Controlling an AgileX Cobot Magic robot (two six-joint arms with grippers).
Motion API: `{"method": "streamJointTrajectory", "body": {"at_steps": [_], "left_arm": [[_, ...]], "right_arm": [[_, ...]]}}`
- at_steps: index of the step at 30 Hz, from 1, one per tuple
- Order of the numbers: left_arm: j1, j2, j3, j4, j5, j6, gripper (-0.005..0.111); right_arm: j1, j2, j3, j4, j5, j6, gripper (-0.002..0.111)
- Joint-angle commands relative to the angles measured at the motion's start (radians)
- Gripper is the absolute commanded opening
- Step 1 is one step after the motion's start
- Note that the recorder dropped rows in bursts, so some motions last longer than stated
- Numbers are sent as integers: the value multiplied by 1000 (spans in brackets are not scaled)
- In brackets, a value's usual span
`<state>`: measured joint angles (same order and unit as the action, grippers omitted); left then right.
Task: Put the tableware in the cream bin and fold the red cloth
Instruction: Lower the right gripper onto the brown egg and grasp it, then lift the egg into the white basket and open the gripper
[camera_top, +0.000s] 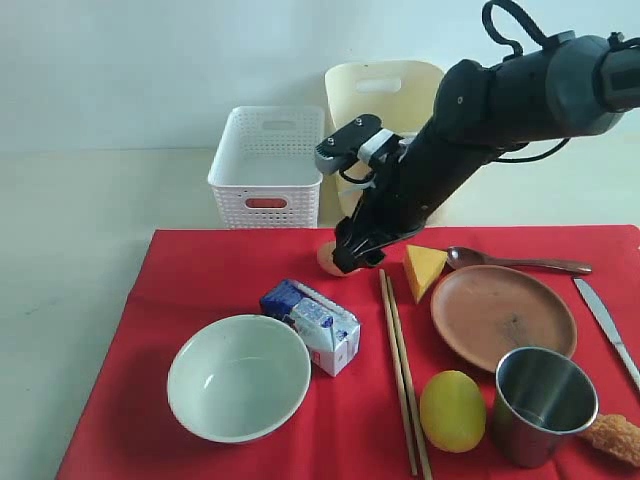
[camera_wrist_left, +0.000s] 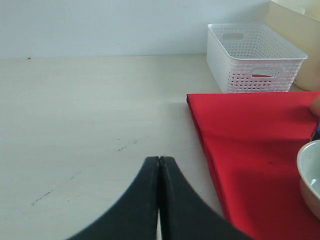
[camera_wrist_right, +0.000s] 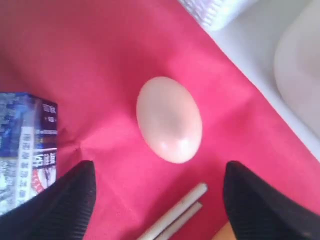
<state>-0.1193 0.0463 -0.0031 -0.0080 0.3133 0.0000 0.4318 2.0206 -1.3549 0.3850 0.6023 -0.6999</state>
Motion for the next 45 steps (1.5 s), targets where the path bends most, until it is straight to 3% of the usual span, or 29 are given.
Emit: {"method": "streamJointTrajectory", "body": {"at_steps": [1,8,22,29,32,39,45], "left_arm": [[4,-4,3,-6,-6,-5,0],[4,-4,3,-6,-6,-5,0],[4,-4,3,-6,-6,-5,0],[4,-4,3,-6,-6,-5,0],[4,-4,3,-6,-6,-5,0],[4,-4,3,-6,-6,-5,0],[4,-4,3,-6,-6,-5,0]], "right_arm": [[-1,3,-1,119,4,-164,69],[-1,3,-3,138,-59,-197,69],[-1,139,-128,138,25,-188,69],[-1,193,-133,136,-46,-177,61],[-1,207,-133,133,-80,-161,52],[-1,211,-133,133,-127,-140,3],[-1,184,-133,133,-123,-140,0]]}}
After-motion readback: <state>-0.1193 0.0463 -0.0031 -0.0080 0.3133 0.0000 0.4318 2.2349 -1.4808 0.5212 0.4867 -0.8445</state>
